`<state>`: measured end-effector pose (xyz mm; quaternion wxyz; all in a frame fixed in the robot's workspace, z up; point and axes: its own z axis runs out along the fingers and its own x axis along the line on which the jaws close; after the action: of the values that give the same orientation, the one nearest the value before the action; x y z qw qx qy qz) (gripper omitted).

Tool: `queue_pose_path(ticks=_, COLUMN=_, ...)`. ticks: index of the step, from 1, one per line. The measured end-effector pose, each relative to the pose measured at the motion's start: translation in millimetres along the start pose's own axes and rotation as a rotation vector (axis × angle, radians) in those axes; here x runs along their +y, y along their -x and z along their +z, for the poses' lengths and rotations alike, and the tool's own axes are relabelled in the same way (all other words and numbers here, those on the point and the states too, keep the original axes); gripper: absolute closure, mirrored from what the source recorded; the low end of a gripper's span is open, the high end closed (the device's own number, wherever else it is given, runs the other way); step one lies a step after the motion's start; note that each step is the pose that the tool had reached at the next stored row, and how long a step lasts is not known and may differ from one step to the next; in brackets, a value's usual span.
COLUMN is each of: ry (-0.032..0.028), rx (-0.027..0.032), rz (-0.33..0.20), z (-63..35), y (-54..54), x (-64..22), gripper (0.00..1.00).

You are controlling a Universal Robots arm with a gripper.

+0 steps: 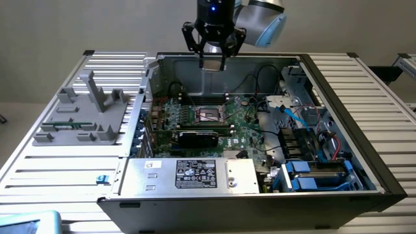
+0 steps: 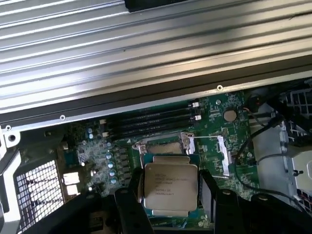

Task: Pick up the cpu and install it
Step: 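Place the cpu into insertion slot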

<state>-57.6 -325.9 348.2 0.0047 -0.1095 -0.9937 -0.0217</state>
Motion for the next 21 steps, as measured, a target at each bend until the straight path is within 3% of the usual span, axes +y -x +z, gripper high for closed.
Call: queue_pose_path(ticks=21, ry=0.0051, rx=-0.015, rz=0.357, z=2.3, y=0.0, x=-0.1, gripper=0.44)
